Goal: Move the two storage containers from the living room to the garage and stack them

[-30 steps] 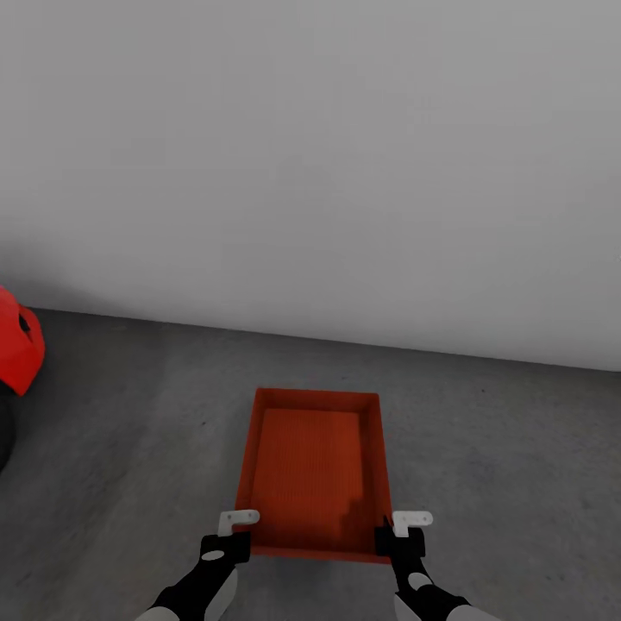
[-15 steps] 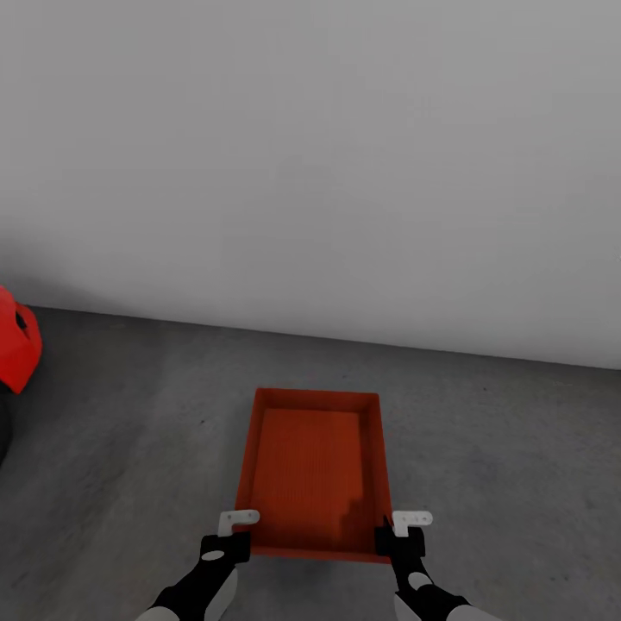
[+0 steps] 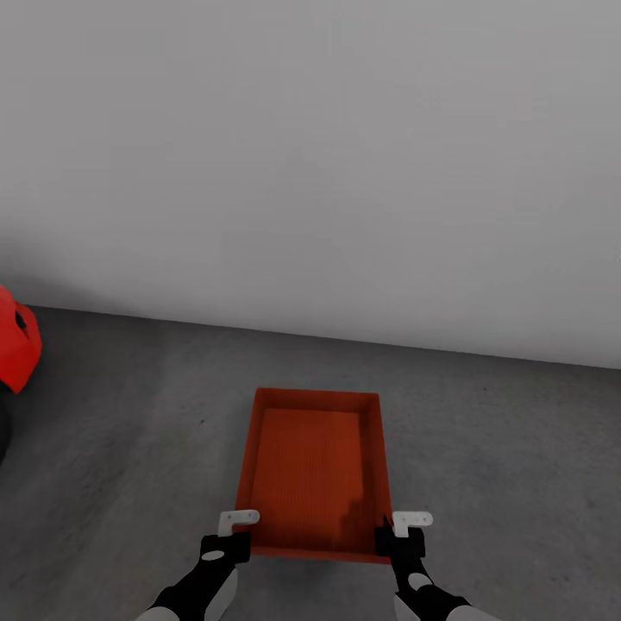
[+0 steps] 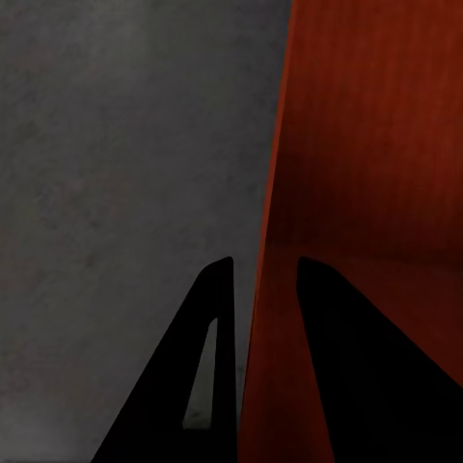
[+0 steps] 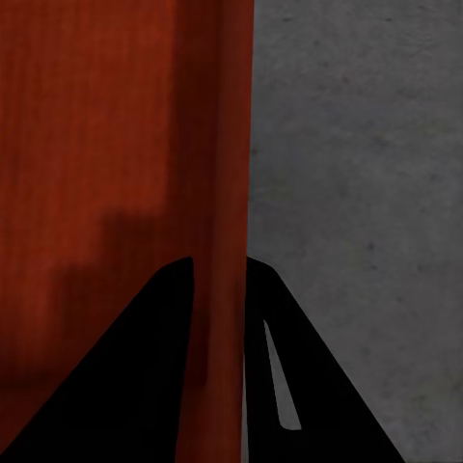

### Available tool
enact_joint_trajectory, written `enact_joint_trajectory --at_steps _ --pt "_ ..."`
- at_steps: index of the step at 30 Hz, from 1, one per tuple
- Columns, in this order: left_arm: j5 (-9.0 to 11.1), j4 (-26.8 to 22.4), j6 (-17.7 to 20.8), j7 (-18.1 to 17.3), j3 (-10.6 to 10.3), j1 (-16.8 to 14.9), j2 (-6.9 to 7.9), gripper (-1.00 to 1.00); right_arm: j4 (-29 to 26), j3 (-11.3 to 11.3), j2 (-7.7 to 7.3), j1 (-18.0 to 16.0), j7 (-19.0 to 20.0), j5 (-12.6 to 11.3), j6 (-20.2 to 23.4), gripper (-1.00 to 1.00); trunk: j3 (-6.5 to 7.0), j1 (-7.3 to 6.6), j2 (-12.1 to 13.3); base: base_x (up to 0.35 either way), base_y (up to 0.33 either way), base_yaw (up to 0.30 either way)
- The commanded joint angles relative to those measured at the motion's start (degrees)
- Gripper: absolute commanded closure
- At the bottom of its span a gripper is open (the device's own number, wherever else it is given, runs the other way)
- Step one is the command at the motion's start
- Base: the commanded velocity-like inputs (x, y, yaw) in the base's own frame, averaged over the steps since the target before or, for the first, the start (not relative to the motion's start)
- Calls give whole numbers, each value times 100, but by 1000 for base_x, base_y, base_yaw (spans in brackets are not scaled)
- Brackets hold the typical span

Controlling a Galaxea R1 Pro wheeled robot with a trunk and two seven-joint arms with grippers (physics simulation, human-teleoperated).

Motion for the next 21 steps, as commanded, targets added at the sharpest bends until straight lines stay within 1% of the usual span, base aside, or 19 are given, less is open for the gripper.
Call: enact_joint_trajectory --at_steps 1,8,17,21 --pt "32 12 15 55 16 2 -3 100 -43 -28 2 -5 -16 112 -226 100 -23 22 -44 0 0 0" --pt "32 12 15 55 16 2 -3 100 -43 -28 5 -5 -17 112 -227 100 -148 176 -325 0 0 0" --pt "32 12 15 55 16 2 -3 100 -41 -28 2 -5 -16 112 -227 100 -148 176 -325 0 0 0" --pt "32 12 15 55 16 2 1 100 -43 -28 3 -5 -16 112 -227 100 -220 264 -485 0 0 0"
